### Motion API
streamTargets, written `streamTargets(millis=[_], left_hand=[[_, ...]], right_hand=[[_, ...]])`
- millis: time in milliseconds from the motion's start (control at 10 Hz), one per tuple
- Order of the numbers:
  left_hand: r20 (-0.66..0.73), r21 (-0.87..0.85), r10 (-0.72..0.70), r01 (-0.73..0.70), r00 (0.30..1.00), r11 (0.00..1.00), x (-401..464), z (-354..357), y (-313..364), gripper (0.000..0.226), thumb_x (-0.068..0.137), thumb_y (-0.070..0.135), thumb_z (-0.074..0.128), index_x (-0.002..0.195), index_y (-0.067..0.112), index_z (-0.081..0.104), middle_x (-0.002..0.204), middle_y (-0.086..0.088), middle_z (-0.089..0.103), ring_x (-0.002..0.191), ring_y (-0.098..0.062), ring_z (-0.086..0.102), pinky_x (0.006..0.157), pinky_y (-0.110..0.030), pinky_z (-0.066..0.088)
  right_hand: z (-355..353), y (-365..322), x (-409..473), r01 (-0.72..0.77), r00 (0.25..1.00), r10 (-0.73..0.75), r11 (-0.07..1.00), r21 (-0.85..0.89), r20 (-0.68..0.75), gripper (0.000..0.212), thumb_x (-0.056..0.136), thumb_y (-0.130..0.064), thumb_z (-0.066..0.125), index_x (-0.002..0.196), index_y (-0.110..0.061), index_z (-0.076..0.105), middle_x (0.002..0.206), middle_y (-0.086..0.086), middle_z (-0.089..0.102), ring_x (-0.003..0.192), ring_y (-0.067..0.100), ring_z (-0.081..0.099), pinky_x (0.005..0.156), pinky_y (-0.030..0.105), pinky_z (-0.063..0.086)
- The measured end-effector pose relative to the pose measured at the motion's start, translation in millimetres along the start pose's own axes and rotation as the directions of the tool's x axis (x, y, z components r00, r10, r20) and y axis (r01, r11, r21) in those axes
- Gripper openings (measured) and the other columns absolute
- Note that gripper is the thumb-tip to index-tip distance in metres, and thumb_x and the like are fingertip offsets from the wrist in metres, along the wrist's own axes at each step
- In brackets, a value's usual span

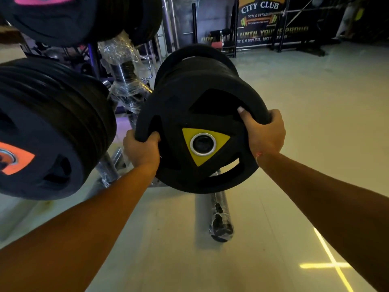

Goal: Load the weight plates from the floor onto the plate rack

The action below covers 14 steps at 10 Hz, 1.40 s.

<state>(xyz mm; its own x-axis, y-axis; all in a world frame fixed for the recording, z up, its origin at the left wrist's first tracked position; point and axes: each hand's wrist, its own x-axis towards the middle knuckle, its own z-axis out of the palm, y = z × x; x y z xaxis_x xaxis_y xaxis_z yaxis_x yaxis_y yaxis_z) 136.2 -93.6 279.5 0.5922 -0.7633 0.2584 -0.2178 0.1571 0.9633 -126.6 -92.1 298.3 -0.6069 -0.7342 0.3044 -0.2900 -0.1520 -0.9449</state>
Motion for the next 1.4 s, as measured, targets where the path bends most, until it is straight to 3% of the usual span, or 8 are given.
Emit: streamTargets(millis=[200,400,700,800,1000,1100,1200,1400], left_hand=[[-0.032,0.067,0.029,-0.027,0.999,0.997,17.5,10.5,-9.7,0.075,0.058,0.046,0.068,0.129,0.036,0.048,0.132,-0.002,0.046,0.12,-0.032,0.052,0.095,-0.055,0.052],[-0.009,-0.018,-0.002,0.002,1.0,1.0,41.0,26.5,-24.9,0.09,0.058,0.046,0.068,0.143,0.047,0.038,0.14,0.006,0.055,0.129,-0.026,0.053,0.104,-0.055,0.048],[0.116,-0.126,0.023,-0.008,0.993,0.992,37.8,25.5,-18.7,0.054,0.08,0.016,0.068,0.132,0.025,0.058,0.111,0.008,0.066,0.1,-0.009,0.062,0.087,-0.031,0.053],[0.126,-0.123,0.0,0.015,0.992,0.992,37.5,23.8,-18.8,0.052,0.079,0.017,0.068,0.13,0.024,0.058,0.112,0.005,0.066,0.102,-0.015,0.063,0.084,-0.029,0.051],[0.121,-0.102,-0.035,0.047,0.992,0.994,32.2,22.4,-17.7,0.053,0.084,0.021,0.067,0.134,0.024,0.049,0.113,0.006,0.061,0.106,-0.019,0.062,0.088,-0.031,0.051],[0.032,0.042,0.106,-0.107,0.994,0.993,20.5,24.4,-19.5,0.071,0.076,0.034,0.064,0.143,0.026,0.042,0.129,0.002,0.058,0.121,-0.025,0.056,0.103,-0.045,0.047],[0.027,0.339,0.351,-0.339,0.936,0.877,0.9,26.4,-11.2,0.079,0.083,0.038,0.057,0.155,0.019,0.031,0.158,-0.009,0.036,0.144,-0.031,0.033,0.115,-0.055,0.026],[0.198,0.497,0.475,-0.506,0.857,0.705,3.8,12.2,58.7,0.066,0.099,0.05,0.044,0.157,0.022,0.032,0.163,-0.013,0.028,0.149,-0.033,0.025,0.118,-0.055,0.021]], right_hand=[[13.2,11.0,12.8,0.077,0.997,-0.077,0.997,-0.008,-0.017,0.097,0.067,-0.076,0.072,0.146,-0.028,0.041,0.139,-0.001,0.048,0.13,0.02,0.043,0.107,0.038,0.042],[26.2,15.5,30.3,0.024,0.996,-0.034,0.994,0.11,0.087,0.112,0.072,-0.067,0.077,0.16,-0.029,0.019,0.161,0.0,0.031,0.147,0.024,0.032,0.118,0.045,0.034],[25.2,19.2,38.9,0.026,0.989,-0.046,0.989,0.144,0.14,0.095,0.063,-0.076,0.078,0.141,-0.03,0.053,0.129,-0.008,0.065,0.116,0.015,0.063,0.099,0.039,0.056],[23.2,16.9,36.0,0.045,0.986,-0.07,0.986,0.162,0.154,0.074,0.068,-0.068,0.079,0.129,-0.029,0.061,0.115,-0.01,0.069,0.105,0.012,0.066,0.093,0.035,0.058],[19.8,15.2,35.3,0.003,0.983,-0.028,0.99,0.138,0.183,0.074,0.072,-0.066,0.078,0.129,-0.023,0.059,0.114,-0.006,0.068,0.102,0.014,0.065,0.095,0.036,0.057],[16.9,14.5,33.8,-0.019,0.981,-0.002,0.994,0.106,0.192,0.083,0.072,-0.07,0.075,0.136,-0.023,0.053,0.12,-0.004,0.066,0.107,0.017,0.064,0.098,0.04,0.055],[13.6,9.9,23.4,0.107,0.982,-0.099,0.993,-0.043,0.163,0.095,0.078,-0.071,0.068,0.153,-0.023,0.035,0.145,0.001,0.053,0.131,0.022,0.052,0.112,0.038,0.044],[-2.7,-52.5,14.4,0.551,0.834,-0.463,0.718,-0.425,0.299,0.087,0.09,-0.07,0.048,0.158,-0.021,0.023,0.162,0.01,0.028,0.148,0.03,0.027,0.12,0.047,0.023]])
